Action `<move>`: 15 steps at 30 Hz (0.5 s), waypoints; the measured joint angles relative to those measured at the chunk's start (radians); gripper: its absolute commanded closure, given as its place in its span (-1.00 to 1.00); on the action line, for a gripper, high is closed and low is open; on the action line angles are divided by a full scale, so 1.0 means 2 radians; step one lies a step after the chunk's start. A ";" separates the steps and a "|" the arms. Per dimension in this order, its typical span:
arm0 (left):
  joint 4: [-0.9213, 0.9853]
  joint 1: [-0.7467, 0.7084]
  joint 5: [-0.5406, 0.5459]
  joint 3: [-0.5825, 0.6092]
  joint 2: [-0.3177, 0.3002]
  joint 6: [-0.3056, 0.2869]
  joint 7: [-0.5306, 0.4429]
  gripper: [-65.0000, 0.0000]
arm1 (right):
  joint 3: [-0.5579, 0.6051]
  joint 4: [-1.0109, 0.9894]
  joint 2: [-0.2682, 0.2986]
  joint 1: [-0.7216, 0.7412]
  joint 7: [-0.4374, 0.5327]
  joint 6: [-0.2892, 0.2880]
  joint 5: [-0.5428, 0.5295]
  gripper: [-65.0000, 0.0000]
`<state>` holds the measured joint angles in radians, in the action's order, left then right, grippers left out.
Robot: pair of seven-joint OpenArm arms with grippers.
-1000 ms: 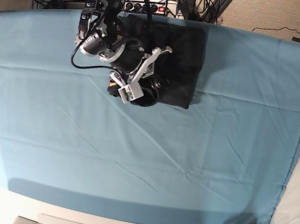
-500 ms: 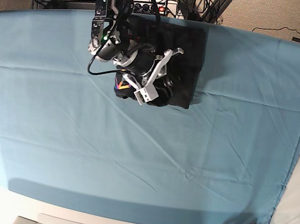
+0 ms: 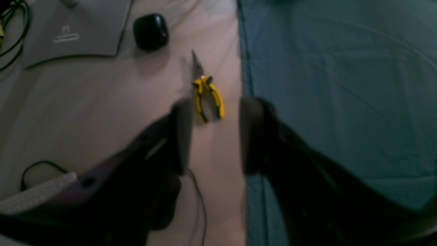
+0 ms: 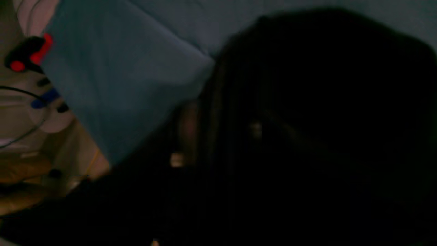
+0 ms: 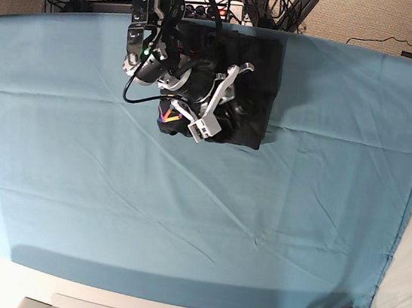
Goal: Fold the T-shirt properly
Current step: 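Lay the folded end down and press it with the right gripper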
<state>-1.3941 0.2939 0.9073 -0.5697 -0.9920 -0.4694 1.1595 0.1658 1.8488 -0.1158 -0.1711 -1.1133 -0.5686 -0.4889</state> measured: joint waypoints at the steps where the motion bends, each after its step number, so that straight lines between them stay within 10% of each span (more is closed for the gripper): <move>1: 0.000 0.000 0.000 0.000 0.000 0.000 0.000 0.26 | 0.002 0.000 0.000 0.000 0.000 0.000 -0.013 0.16; 6: 0.000 0.000 0.000 0.000 0.000 0.000 0.000 0.26 | 0.028 -0.001 0.001 0.001 -0.002 -0.057 -0.087 0.16; 15: 0.000 0.000 0.000 0.000 0.000 0.000 0.000 0.26 | 0.072 -0.001 0.001 0.008 -0.002 -0.060 -0.096 0.17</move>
<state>-1.3941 0.2939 0.9070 -0.5697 -0.9916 -0.4694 1.1591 0.3107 1.8477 -0.1143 -0.1558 -1.1168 -0.6895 -0.6804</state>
